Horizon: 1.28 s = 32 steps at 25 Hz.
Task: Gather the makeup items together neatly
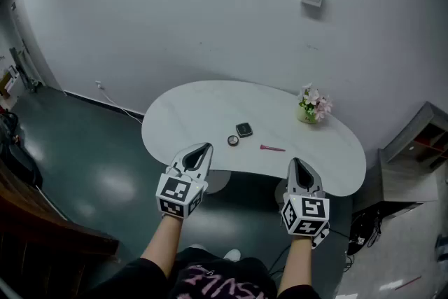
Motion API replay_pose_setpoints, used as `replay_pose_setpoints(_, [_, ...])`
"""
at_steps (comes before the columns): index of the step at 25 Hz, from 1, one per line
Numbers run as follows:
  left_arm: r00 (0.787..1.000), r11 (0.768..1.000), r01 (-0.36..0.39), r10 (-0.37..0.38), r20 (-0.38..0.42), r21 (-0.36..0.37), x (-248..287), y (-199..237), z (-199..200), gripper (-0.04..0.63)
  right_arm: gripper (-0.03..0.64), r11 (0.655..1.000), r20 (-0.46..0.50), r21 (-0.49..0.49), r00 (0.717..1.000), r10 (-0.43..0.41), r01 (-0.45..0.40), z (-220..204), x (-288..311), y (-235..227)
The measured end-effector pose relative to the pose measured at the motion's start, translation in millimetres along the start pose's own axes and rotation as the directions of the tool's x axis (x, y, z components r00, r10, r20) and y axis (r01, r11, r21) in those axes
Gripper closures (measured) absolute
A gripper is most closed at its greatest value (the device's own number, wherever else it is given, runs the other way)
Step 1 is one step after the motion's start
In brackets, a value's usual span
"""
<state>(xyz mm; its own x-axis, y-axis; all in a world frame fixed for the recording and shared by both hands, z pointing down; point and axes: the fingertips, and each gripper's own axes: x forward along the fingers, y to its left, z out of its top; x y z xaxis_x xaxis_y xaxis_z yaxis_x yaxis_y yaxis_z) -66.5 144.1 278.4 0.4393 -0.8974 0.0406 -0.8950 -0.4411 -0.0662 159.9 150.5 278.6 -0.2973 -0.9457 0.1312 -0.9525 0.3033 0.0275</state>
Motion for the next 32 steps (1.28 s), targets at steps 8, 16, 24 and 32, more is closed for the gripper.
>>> replay_pose_setpoints(8, [1.000,1.000,0.014,-0.014,-0.007,-0.006,-2,-3,-6,0.583,0.555,1.000,-0.006,0.014,1.000,0.004,-0.004,-4,-1,4])
replay_pose_setpoints(16, [0.999,1.000,0.026,-0.026,-0.023,-0.001,-3,-11,-12,0.583,0.555,1.000,-0.019,0.019,1.000,0.001,-0.001,-13,-2,2])
replay_pose_setpoints(24, [0.998,0.999,0.042,-0.041,-0.048,0.026,3,-23,-18,0.583,0.554,0.998,-0.036,0.055,0.999,0.033,-0.031,-24,-4,-3])
replay_pose_setpoints(32, [0.997,0.998,0.044,-0.041,-0.070,0.040,15,-25,-19,0.583,0.554,0.996,-0.055,0.078,0.997,0.050,-0.045,-33,6,-9])
